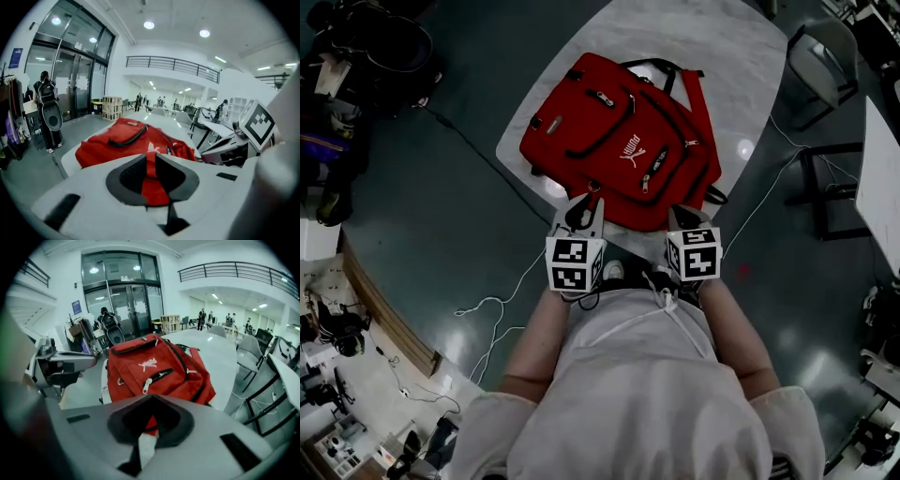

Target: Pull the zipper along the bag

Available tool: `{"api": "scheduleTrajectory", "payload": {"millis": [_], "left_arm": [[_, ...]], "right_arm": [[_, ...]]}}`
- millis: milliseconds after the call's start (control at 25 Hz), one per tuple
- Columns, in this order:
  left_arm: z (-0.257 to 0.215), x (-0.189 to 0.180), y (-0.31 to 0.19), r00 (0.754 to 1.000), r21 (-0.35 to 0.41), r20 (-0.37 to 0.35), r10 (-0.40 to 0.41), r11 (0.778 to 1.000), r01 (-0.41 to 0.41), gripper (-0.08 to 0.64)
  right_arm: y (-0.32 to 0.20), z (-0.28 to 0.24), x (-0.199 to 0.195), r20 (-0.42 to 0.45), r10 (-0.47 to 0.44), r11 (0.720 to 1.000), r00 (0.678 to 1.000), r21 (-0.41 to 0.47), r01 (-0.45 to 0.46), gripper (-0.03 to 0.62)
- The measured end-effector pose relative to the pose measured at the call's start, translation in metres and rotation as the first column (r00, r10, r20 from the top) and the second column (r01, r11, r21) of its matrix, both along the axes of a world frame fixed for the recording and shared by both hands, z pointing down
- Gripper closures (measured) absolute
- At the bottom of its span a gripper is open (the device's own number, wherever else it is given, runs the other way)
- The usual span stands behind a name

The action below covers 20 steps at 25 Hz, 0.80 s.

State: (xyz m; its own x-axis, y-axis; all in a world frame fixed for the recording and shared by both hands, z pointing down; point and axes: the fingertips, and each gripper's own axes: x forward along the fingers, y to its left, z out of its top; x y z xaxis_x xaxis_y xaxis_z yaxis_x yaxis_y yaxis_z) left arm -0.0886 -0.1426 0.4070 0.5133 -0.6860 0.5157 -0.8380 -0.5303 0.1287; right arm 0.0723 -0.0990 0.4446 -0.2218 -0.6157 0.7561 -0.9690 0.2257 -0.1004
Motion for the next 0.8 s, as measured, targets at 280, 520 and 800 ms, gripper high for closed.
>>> {"api": "scheduleTrajectory", "payload": {"millis": [280,520,800], "left_arm": [[-0.094,0.043,-0.008,1.0,0.205,-0.025,0.007,0.979,-0.001,0.526],[-0.145,0.074,-0.004,0.996,0.283,-0.086,0.035,0.959,-0.009,0.539],[-0.178,0.088,-0.003,0.994,0.327,-0.103,0.029,0.945,0.007,0.538]], "right_arm": [[-0.032,-0.103,-0.011,0.059,-0.097,0.966,0.994,0.247,0.08,0.565],[-0.041,-0.159,-0.001,0.089,-0.127,0.912,0.988,0.403,0.081,0.566],[-0.037,-0.202,0.015,0.112,-0.135,0.853,0.985,0.518,0.058,0.566]]}}
